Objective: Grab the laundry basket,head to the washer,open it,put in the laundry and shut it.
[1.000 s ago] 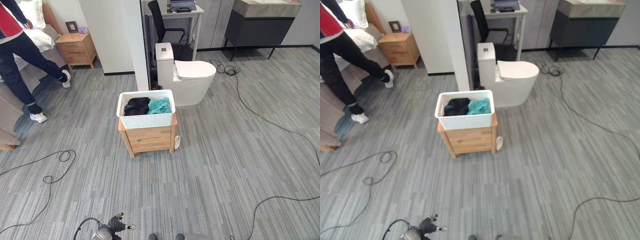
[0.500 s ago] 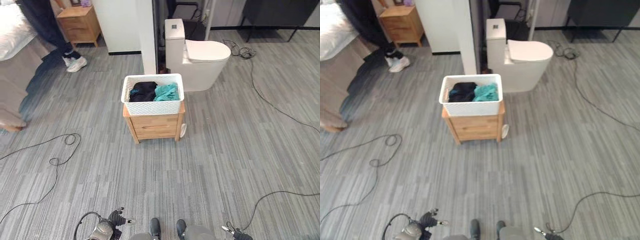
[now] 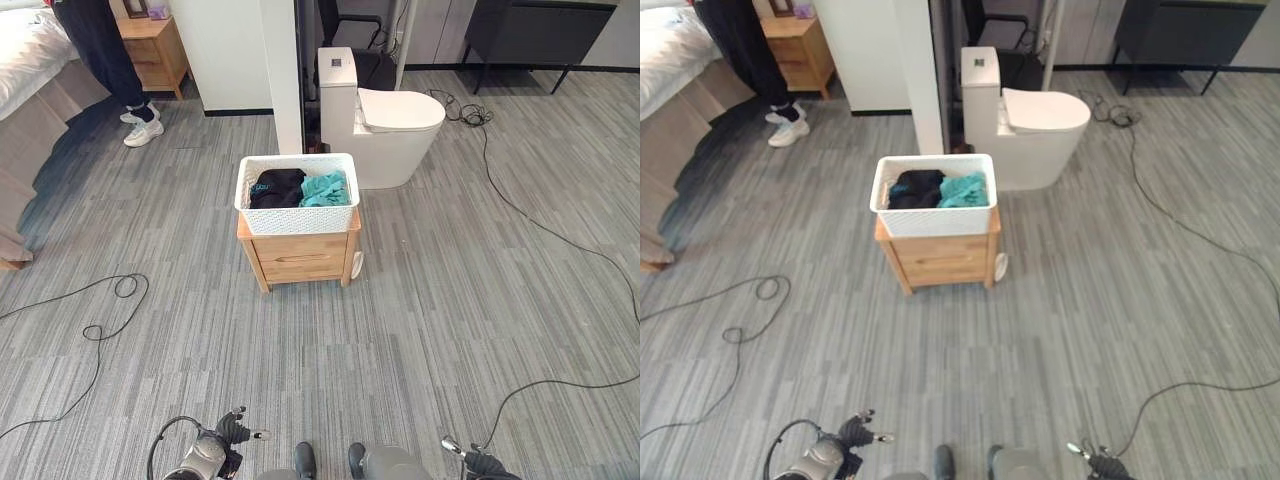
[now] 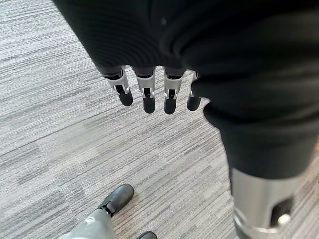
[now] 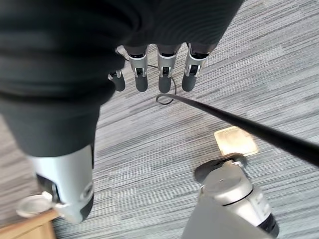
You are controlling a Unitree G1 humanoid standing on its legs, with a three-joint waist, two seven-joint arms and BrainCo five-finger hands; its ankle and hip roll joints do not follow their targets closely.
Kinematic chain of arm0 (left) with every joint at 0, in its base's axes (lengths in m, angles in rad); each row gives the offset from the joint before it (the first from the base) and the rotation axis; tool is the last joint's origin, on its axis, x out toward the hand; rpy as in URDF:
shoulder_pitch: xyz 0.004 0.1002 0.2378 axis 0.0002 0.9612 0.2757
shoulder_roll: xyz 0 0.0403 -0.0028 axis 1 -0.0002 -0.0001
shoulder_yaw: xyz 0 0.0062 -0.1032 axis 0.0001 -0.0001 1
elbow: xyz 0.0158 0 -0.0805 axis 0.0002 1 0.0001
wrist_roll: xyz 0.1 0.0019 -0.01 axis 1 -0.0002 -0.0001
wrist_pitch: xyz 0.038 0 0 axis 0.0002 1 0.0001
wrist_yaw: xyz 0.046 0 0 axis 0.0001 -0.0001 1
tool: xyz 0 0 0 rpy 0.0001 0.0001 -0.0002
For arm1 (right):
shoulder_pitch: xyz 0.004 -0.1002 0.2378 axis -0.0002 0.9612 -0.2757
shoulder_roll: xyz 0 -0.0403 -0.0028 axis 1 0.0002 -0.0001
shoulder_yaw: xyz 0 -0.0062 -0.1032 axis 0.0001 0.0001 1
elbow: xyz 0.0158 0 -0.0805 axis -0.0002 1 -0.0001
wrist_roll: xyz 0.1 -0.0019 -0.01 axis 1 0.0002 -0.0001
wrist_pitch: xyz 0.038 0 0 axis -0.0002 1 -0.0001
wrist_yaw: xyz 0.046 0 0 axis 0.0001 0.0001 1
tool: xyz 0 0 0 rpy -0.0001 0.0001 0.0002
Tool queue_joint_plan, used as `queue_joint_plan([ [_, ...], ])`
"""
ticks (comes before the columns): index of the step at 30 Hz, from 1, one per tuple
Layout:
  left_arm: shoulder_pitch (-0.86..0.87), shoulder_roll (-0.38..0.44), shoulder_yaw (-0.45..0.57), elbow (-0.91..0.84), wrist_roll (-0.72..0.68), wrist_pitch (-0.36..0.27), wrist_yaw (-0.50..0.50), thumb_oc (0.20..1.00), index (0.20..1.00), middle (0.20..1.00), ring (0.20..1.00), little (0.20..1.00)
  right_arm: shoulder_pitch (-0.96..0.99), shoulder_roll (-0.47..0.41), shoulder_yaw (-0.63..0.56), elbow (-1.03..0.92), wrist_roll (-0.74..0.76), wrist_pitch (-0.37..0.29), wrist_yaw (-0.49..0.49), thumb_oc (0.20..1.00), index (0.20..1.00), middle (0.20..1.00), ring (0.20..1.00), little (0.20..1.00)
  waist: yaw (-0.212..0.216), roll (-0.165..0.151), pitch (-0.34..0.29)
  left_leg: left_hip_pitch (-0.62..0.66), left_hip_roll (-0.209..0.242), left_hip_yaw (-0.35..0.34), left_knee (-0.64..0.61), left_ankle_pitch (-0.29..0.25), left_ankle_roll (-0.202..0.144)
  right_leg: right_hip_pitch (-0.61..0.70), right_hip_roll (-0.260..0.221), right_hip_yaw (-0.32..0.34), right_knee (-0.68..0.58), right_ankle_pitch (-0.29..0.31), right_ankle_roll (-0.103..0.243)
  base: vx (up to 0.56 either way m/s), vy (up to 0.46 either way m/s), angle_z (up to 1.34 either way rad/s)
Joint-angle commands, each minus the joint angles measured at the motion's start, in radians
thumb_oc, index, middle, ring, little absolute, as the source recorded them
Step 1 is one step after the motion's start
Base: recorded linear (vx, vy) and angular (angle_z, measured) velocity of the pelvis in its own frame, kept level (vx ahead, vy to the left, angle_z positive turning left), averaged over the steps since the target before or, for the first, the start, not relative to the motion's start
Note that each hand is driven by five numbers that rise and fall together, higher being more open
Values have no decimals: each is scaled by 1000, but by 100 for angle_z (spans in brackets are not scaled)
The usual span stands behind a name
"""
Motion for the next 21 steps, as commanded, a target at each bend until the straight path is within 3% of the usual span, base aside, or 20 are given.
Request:
queue_joint_plan([
  [1, -18, 32, 15, 10, 13, -10, -1, 1000, 1000, 1000, 1000, 1000, 25, -3, -19, -1, 98, -19, 42, 1000, 1000, 1000, 1000, 1000, -22, 2, 1, 7, -48, -49, 102, -119, 2, -51, -71, 66, -6, 109, 95, 17, 42, 15],
  [2, -18, 32, 15, 10, 13, -10, -1, 1000, 1000, 1000, 1000, 1000, 25, -3, -19, -1, 98, -19, 42, 1000, 1000, 1000, 1000, 1000, -22, 2, 1, 7, -48, -49, 102, -119, 2, -51, -71, 66, -6, 109, 95, 78, 48, 21],
  [3, -20, 29, 4, 14, 34, -2, -10, 1000, 1000, 1000, 1000, 1000, 39, -1, -38, 18, 115, -24, 38, 1000, 1000, 1000, 1000, 1000, -41, 6, 1, 17, -60, -76, 94, -122, 0, -95, -14, 68, -24, 98, 78, 124, 49, 11],
  [4, -22, 31, 2, 19, 39, -1, -13, 1000, 1000, 1000, 1000, 1000, 41, -3, -44, 25, 109, -20, 35, 1000, 1000, 1000, 1000, 1000, -44, 4, 0, 22, -64, -80, 91, -124, -1, -111, -10, 55, -53, 101, 76, 166, 41, -1],
  [7, -20, 30, -1, 34, 49, 1, -16, 1000, 1000, 1000, 1000, 1000, 33, -7, -45, 47, 93, -16, 27, 1000, 1000, 1000, 1000, 1000, -51, 1, 3, 33, -65, -73, 89, -142, -8, -149, -33, 5, -149, 139, 81, 103, -13, 19],
  [9, -24, 30, 5, 44, 53, 2, -13, 1000, 1000, 1000, 1000, 1000, 33, -10, -45, 65, 77, -12, 24, 1000, 1000, 1000, 1000, 1000, -67, -9, 15, 64, -76, -96, 115, -176, -17, -211, -53, 2, -259, 206, 105, 312, -46, 15],
  [13, -21, 23, 16, 51, 63, 2, -5, 1000, 1000, 1000, 1000, 1000, 48, -16, -48, 54, 36, -8, 11, 1000, 1000, 1000, 1000, 1000, -87, -5, 16, 129, -74, -126, 123, -217, -32, -241, -90, -44, -375, 244, 117, 311, -58, 34],
  [18, -9, 13, 18, 52, 67, 2, -10, 1000, 1000, 1000, 1000, 1000, 72, -36, -51, 55, 4, -2, 22, 1000, 1000, 1000, 1000, 1000, -108, 1, -14, 194, -70, -166, 124, -220, -51, -234, -78, -63, -356, 260, 109, 313, -102, 17],
  [21, -21, -3, -5, 43, 64, 0, -8, 1000, 1000, 1000, 1000, 1000, 103, -58, -62, 53, 22, -4, 31, 1000, 1000, 1000, 1000, 1000, -133, 22, -44, 202, -52, -235, 170, -177, -98, -207, -37, -8, -303, 253, 73, 333, -182, 77],
])
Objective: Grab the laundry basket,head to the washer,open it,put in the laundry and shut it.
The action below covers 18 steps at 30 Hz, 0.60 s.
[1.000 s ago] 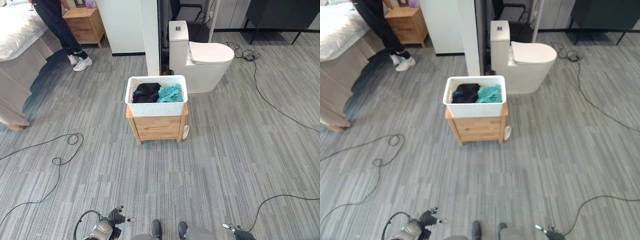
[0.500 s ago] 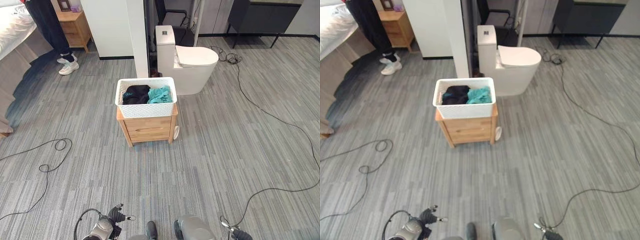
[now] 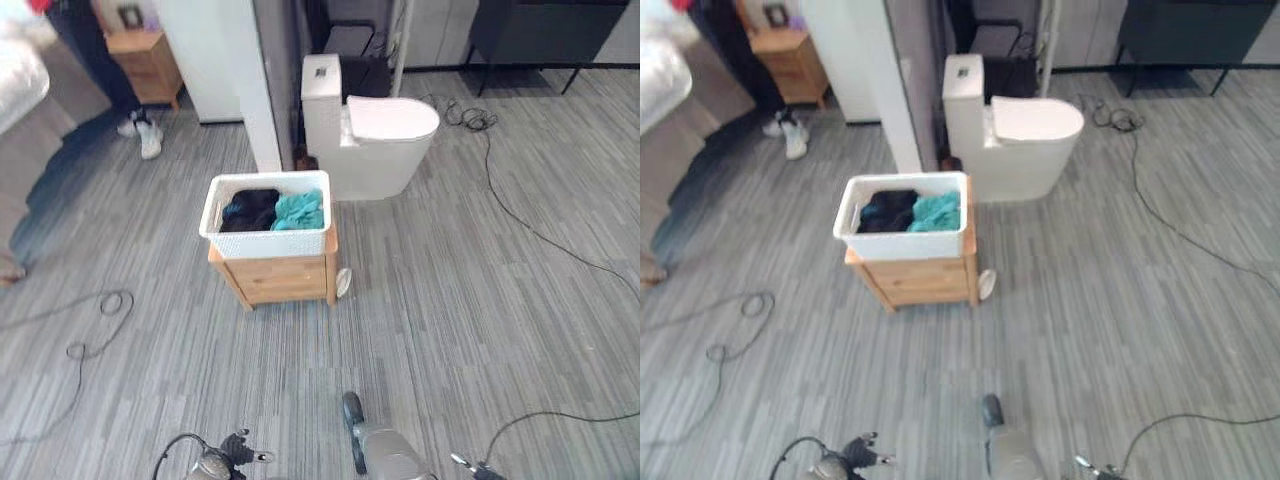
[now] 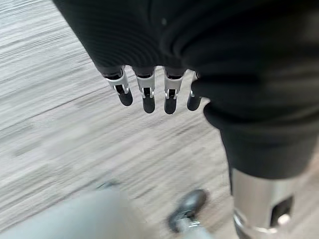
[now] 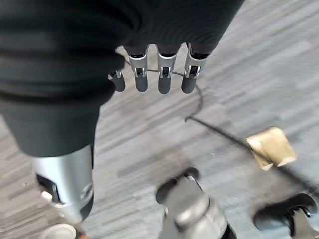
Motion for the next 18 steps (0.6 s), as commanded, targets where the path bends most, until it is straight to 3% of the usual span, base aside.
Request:
queue_joint_plan([
  [1, -41, 54, -5, -17, 20, -2, -2, 1000, 1000, 1000, 1000, 1000, 21, -5, -20, -24, 0, -6, 1, 1000, 1000, 1000, 1000, 1000, -16, -25, 12, 112, -163, -35, -29, 108, 8, -104, -35, 93, -78, 139, 65, 345, -219, 103],
  [2, -42, 50, -10, -28, 9, -6, -7, 1000, 1000, 1000, 1000, 1000, 30, -14, -17, -22, -9, -6, 6, 1000, 1000, 1000, 1000, 1000, -14, -19, 5, 102, -157, -53, 27, 155, -18, -91, -32, 79, -65, 119, 49, 245, -162, 87],
  [3, -41, 49, -11, -28, 9, -6, -7, 1000, 1000, 1000, 1000, 1000, 30, -15, -17, -22, -9, -6, 6, 1000, 1000, 1000, 1000, 1000, -17, -18, 5, 101, -156, -56, 29, 154, -19, -90, -32, 76, -64, 118, 49, 201, -120, 45],
  [6, -64, 53, -22, -64, -24, -7, -2, 1000, 1000, 1000, 1000, 1000, 16, -56, -4, -39, -8, -9, 3, 1000, 1000, 1000, 1000, 1000, -1, -39, 24, -34, -158, -56, 313, 326, -104, -18, -48, 67, -68, 75, 7, 193, -180, 26],
  [7, -65, 53, -22, -64, -24, -7, -2, 1000, 1000, 1000, 1000, 1000, 15, -56, -4, -39, -8, -9, 3, 1000, 1000, 1000, 1000, 1000, -2, -38, 24, -37, -158, -57, 318, 324, -104, -18, -48, 66, -68, 75, 7, 214, -236, 34],
  [8, -65, 60, -19, -68, -29, -6, 2, 1000, 1000, 1000, 1000, 1000, 19, -68, -7, -59, 0, -10, 2, 1000, 1000, 1000, 1000, 1000, 11, -56, 32, -69, -153, -29, 417, 369, -105, 18, -47, 74, -71, 51, -17, 181, -191, 30],
  [9, -65, 64, -18, -71, -28, -7, 0, 1000, 1000, 1000, 1000, 1000, 21, -75, -7, -69, 2, -12, 3, 1000, 1000, 1000, 1000, 1000, 20, -62, 38, -93, -156, -16, 468, 382, -105, 32, -45, 78, -71, 42, -26, 273, -291, 11],
  [10, -71, 69, -19, -76, -28, -6, 6, 1000, 1000, 1000, 1000, 1000, 23, -86, -11, -77, 3, -15, -1, 1000, 1000, 1000, 1000, 1000, 25, -77, 48, -138, -155, 33, 574, 392, -95, 50, -51, 79, -66, 21, -39, 202, -207, -7],
  [11, -72, 76, -16, -79, -27, -5, 12, 1000, 1000, 1000, 1000, 1000, 21, -91, -10, -74, -1, -14, -9, 1000, 1000, 1000, 1000, 1000, 26, -87, 51, -170, -133, 69, 588, 383, -81, 55, -59, 74, -62, 12, -44, 199, -161, 2],
  [12, -78, 79, -19, -85, -30, -2, 15, 1000, 1000, 1000, 1000, 1000, 22, -95, -17, -76, -3, -14, -11, 1000, 1000, 1000, 1000, 1000, 29, -79, 57, -197, -85, 109, 516, 360, -67, 67, -59, 57, -61, -3, -43, 226, -23, 30],
  [13, -93, 78, -26, -86, -41, -8, 24, 1000, 1000, 1000, 1000, 1000, 30, -94, -31, -62, 0, -19, -20, 1000, 1000, 1000, 1000, 1000, 33, -79, 64, -237, -13, 173, 348, 310, -43, 88, -78, 40, -69, -29, -32, 172, 29, 60],
  [15, -93, 78, -26, -86, -41, -8, 24, 1000, 1000, 1000, 1000, 1000, 30, -94, -31, -62, 0, -19, -20, 1000, 1000, 1000, 1000, 1000, 33, -79, 64, -237, -13, 173, 347, 310, -43, 88, -78, 40, -69, -29, -32, 171, 122, 100],
  [16, -130, 91, -24, -84, -71, -22, 65, 1000, 1000, 1000, 1000, 1000, 28, -96, -37, -51, -18, -35, -46, 1000, 1000, 1000, 1000, 1000, 55, -79, 85, -321, 67, 161, 21, 270, -46, 122, -117, 35, -74, -77, 14, 330, 274, 77],
  [18, -148, 99, -34, -82, -83, -26, 77, 1000, 1000, 1000, 1000, 1000, 28, -96, -29, -38, -44, -38, -58, 1000, 1000, 1000, 1000, 1000, 77, -67, 82, -377, 127, 121, -120, 367, -76, 152, -143, 47, -70, -105, 32, 446, 320, -4],
])
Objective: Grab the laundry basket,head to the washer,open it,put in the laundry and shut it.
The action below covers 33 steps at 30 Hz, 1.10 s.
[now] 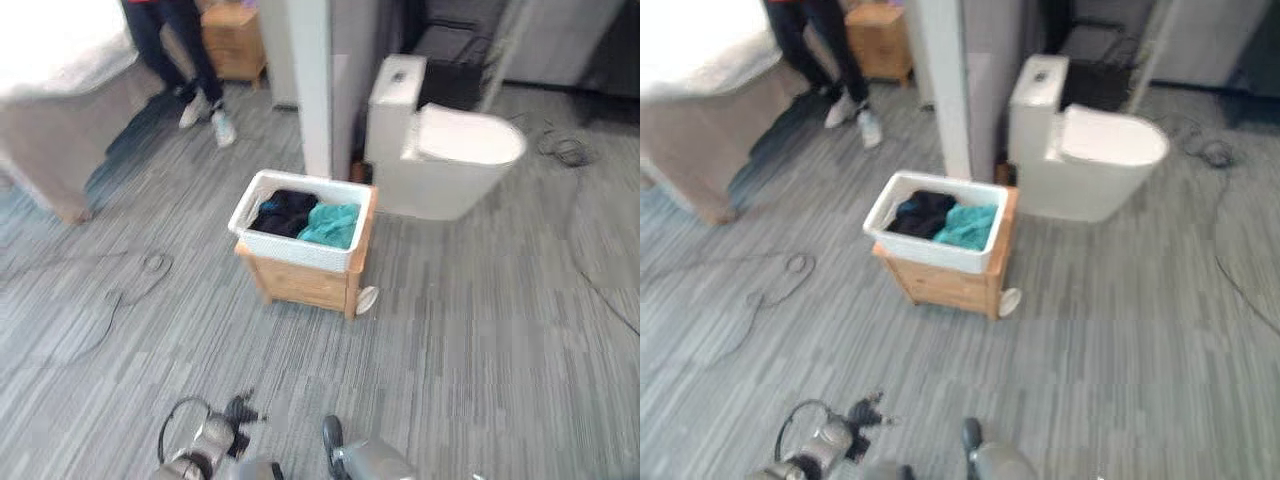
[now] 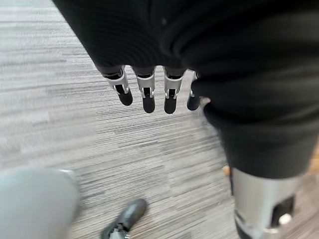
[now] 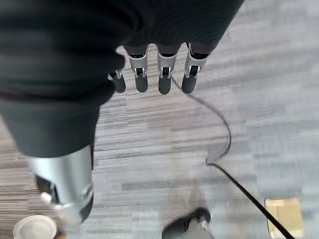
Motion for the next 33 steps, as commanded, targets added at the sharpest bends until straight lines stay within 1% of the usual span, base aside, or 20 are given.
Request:
queue_joint_plan([
  [1, -71, 51, 1, 10, -59, -26, 57, 1000, 1000, 1000, 1000, 1000, 41, -50, 7, -2, -57, -31, -42, 1000, 1000, 1000, 1000, 1000, 45, 35, 9, -45, 99, -42, -456, 180, 24, 81, -168, 78, 76, -127, 57, 301, 187, -25],
  [3, -65, 59, 7, 14, -57, -26, 55, 1000, 1000, 1000, 1000, 1000, 31, -46, 13, 15, -79, -24, -35, 1000, 1000, 1000, 1000, 1000, 58, 38, -7, -45, 91, -41, -428, 183, 14, 129, -195, 107, 66, -142, 72, 466, 318, 56],
  [4, -58, 63, 9, 14, -55, -30, 57, 1000, 1000, 1000, 1000, 1000, 24, -50, 19, 22, -92, -26, -37, 1000, 1000, 1000, 1000, 1000, 78, 29, -10, -54, 52, -66, -361, 152, 19, 152, -224, 121, 57, -138, 86, 610, 464, 45],
  [7, -56, 76, 7, 1, -50, -39, 58, 1000, 1000, 1000, 1000, 1000, 12, -44, 34, -7, -130, -29, -27, 1000, 1000, 1000, 1000, 1000, 94, -6, -9, -121, -44, -20, -183, 32, 60, 169, -328, 137, 66, -90, 115, 367, 353, -89],
  [9, -53, 92, 24, -15, -61, -40, 69, 1000, 1000, 1000, 1000, 1000, -5, -38, 54, -68, -130, -34, -28, 1000, 1000, 1000, 1000, 1000, 103, -21, -2, -120, -63, 12, -145, -17, 84, 129, -363, 152, 74, -31, 125, 189, 276, -83],
  [10, -53, 92, 24, -15, -61, -40, 69, 1000, 1000, 1000, 1000, 1000, -5, -38, 54, -68, -130, -34, -28, 1000, 1000, 1000, 1000, 1000, 105, -22, -2, -121, -62, 14, -144, -18, 85, 129, -363, 154, 73, -31, 126, 191, 290, -101],
  [11, -47, 112, 29, -36, -48, -43, 69, 1000, 1000, 1000, 1000, 1000, -30, -27, 87, -136, -142, -39, -21, 1000, 1000, 1000, 1000, 1000, 123, -35, 4, -109, -72, 47, -136, -51, 106, 94, -399, 121, 64, 64, 129, 143, 232, -123],
  [12, -42, 122, 32, -49, -46, -42, 74, 1000, 1000, 1000, 1000, 1000, -42, -26, 99, -154, -145, -41, -24, 1000, 1000, 1000, 1000, 1000, 128, -39, 11, -99, -70, 61, -147, -55, 113, 72, -399, 106, 63, 94, 128, 163, 329, -136],
  [13, -36, 129, 36, -53, -45, -44, 78, 1000, 1000, 1000, 1000, 1000, -56, -23, 115, -183, -150, -44, -25, 1000, 1000, 1000, 1000, 1000, 142, -41, 17, -81, -66, 81, -165, -63, 116, 46, -408, 15, 64, 113, 124, 38, 141, -130],
  [14, -36, 129, 36, -53, -45, -44, 78, 1000, 1000, 1000, 1000, 1000, -56, -23, 115, -183, -150, -44, -25, 1000, 1000, 1000, 1000, 1000, 142, -41, 17, -82, -66, 81, -165, -62, 116, 46, -408, 15, 64, 113, 124, 60, 196, -96],
  [15, -35, 131, 31, -61, -33, -42, 71, 1000, 1000, 1000, 1000, 1000, -65, -19, 131, -203, -156, -47, -21, 1000, 1000, 1000, 1000, 1000, 144, -34, 17, -73, -68, 89, -188, -53, 126, 39, -382, -23, 74, 89, 118, 88, 217, -61],
  [16, -36, 130, 32, -59, -27, -41, 71, 1000, 1000, 1000, 1000, 1000, -73, -14, 147, -211, -151, -50, -16, 1000, 1000, 1000, 1000, 1000, 131, -30, 17, -46, -78, 97, -241, -39, 132, 34, -320, -9, 90, 43, 113, 242, 422, -40],
  [17, -23, 127, 32, -50, -16, -39, 62, 1000, 1000, 1000, 1000, 1000, -65, 4, 166, -194, -145, -56, -13, 1000, 1000, 1000, 1000, 1000, 114, -25, 9, 6, -109, 97, -322, -19, 146, 9, -167, 82, 101, -46, 88, 241, 389, -38],
  [18, -14, 123, 37, -43, -12, -40, 61, 1000, 1000, 1000, 1000, 1000, -64, 16, 168, -185, -147, -60, -19, 1000, 1000, 1000, 1000, 1000, 120, -31, 6, 18, -119, 104, -337, -11, 147, 4, -148, 48, 82, -46, 80, 214, 288, -28],
  [20, 0, 118, 40, -27, 11, -42, 59, 1000, 1000, 1000, 1000, 1000, -64, 25, 185, -160, -171, -64, -34, 1000, 1000, 1000, 1000, 1000, 129, -43, 4, 45, -123, 120, -352, -12, 147, 40, -142, -27, 20, -39, 61, 72, 40, -13],
  [21, -1, 104, 27, -17, 21, -40, 61, 1000, 1000, 1000, 1000, 1000, -67, 33, 182, -137, -171, -63, -48, 1000, 1000, 1000, 1000, 1000, 125, -32, 3, 49, -128, 103, -356, -7, 149, 54, -133, 25, 17, -53, 73, 80, 27, -3],
  [22, 2, 98, 19, 3, 32, -42, 63, 1000, 1000, 1000, 1000, 1000, -66, 47, 187, -117, -153, -66, -44, 1000, 1000, 1000, 1000, 1000, 112, -29, 2, 72, -133, 95, -379, -4, 151, 58, -97, 109, 17, -56, 66, 93, 57, 15],
  [23, 4, 93, 22, 10, 41, -43, 65, 1000, 1000, 1000, 1000, 1000, -57, 60, 180, -95, -149, -65, -46, 1000, 1000, 1000, 1000, 1000, 110, -25, -5, 80, -137, 92, -387, -2, 152, 61, -90, 134, 6, -51, 66, 78, 41, 41],
  [25, 20, 88, 40, 25, 46, -39, 71, 1000, 1000, 1000, 1000, 1000, -54, 82, 167, -47, -142, -57, -44, 1000, 1000, 1000, 1000, 1000, 114, -23, -20, 112, -134, 112, -406, -3, 148, 85, -102, 118, -31, -32, 66, 116, -11, 33],
  [33, 60, 52, 52, 52, 46, -31, 53, 1000, 1000, 1000, 1000, 1000, -69, 113, 124, 79, -114, -23, -25, 1000, 1000, 1000, 1000, 1000, 99, -7, -50, 150, -148, 99, -402, -19, 148, 133, -107, 120, -56, -42, 54, 55, 3, 2],
])
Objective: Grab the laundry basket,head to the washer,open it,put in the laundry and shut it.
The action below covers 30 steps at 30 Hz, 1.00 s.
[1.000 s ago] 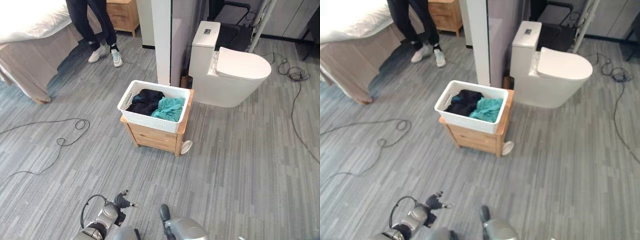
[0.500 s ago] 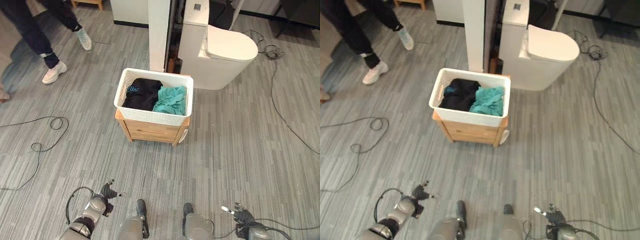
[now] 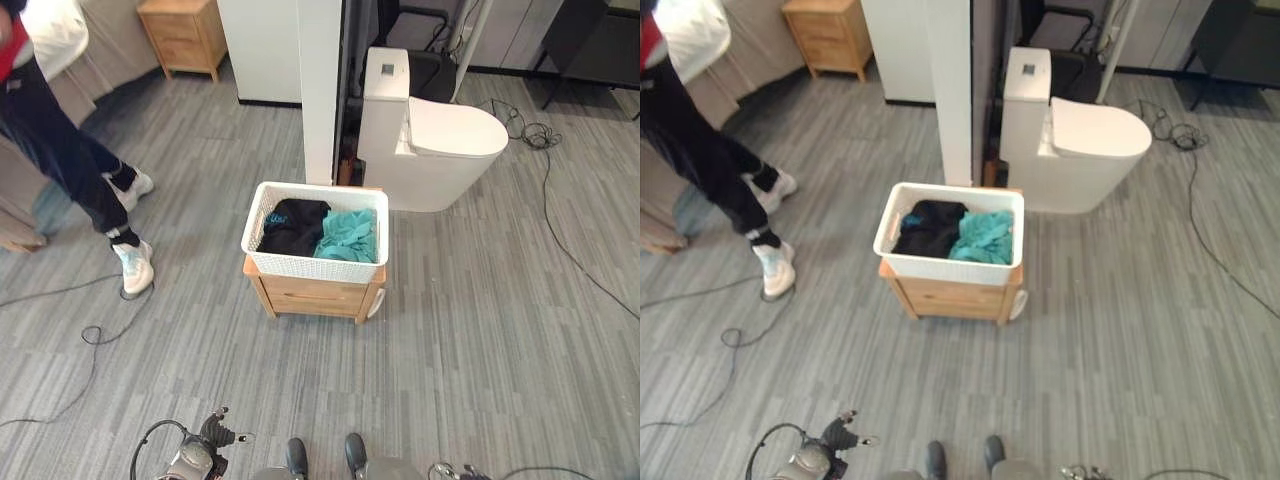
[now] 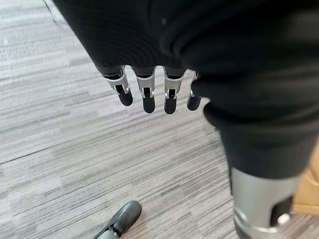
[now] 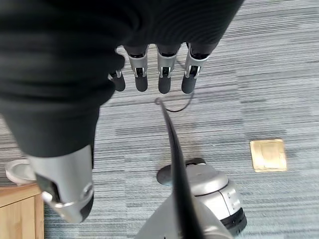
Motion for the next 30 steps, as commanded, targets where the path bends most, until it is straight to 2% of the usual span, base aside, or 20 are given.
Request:
queue_joint_plan([
  [1, -40, -6, 16, 41, 24, -13, -11, 1000, 1000, 1000, 1000, 1000, -7, -16, -9, -19, 23, 10, -1, 1000, 1000, 1000, 1000, 1000, -14, -48, 2, -49, -12, -11, 136, -84, -31, -12, -48, 14, 42, -32, 102, 52, 20, -9],
  [11, -42, -14, -19, 43, 68, -11, -31, 1000, 1000, 1000, 1000, 1000, -13, -17, -1, -55, 37, 4, 8, 1000, 1000, 1000, 1000, 1000, -18, -48, -22, -22, -13, 1, 120, -101, -22, 3, -46, 22, 45, -43, 105, 44, 12, -4],
  [15, -61, -14, -30, 46, 72, -10, -30, 1000, 1000, 1000, 1000, 1000, -33, -13, -21, -80, 121, 5, 20, 1000, 1000, 1000, 1000, 1000, -24, -47, -20, -35, -11, 11, 127, -106, -18, -30, -43, 38, 80, -45, 112, -23, 41, -18],
  [18, -80, -19, -45, 40, 77, -5, -16, 1000, 1000, 1000, 1000, 1000, -48, -30, 1, -140, 29, -14, -48, 1000, 1000, 1000, 1000, 1000, -30, -42, -9, -54, -10, 22, 146, -113, -12, -63, -44, 50, 117, -47, 120, -58, 75, -8],
  [21, -91, -18, -49, 29, 67, -6, -12, 1000, 1000, 1000, 1000, 1000, -57, -41, 14, -174, 22, -10, -45, 1000, 1000, 1000, 1000, 1000, -33, -40, 4, -67, -10, 28, 159, -117, -8, -84, -46, 56, 140, -48, 125, -40, 59, -25],
  [25, -116, -19, -60, 14, 60, -4, -20, 1000, 1000, 1000, 1000, 1000, -63, -61, 20, -159, 19, -8, -29, 1000, 1000, 1000, 1000, 1000, -27, -30, 34, -63, -16, 28, 161, -131, 10, -118, -52, 45, 226, -57, 147, 6, 115, -5],
  [26, -120, -19, -67, 14, 68, 0, -29, 1000, 1000, 1000, 1000, 1000, -59, -62, 15, -146, 15, -4, -25, 1000, 1000, 1000, 1000, 1000, -32, -19, 46, -46, -17, 23, 152, -135, 17, -152, -47, 45, 313, -58, 161, 77, 121, -14],
  [28, -121, -10, -72, 4, 73, 5, -31, 1000, 1000, 1000, 1000, 1000, -55, -60, 17, -140, 11, -1, -23, 1000, 1000, 1000, 1000, 1000, -43, -8, 68, -23, -17, 16, 139, -139, 29, -226, -36, 36, 445, -13, 180, 71, 133, -19],
  [30, -122, -9, -72, 4, 73, 7, -32, 1000, 1000, 1000, 1000, 1000, -56, -60, 17, -137, 12, 0, -22, 1000, 1000, 1000, 1000, 1000, -46, -5, 73, -16, -14, 18, 133, -139, 29, -252, -29, 23, 484, -11, 186, 60, 65, -22],
])
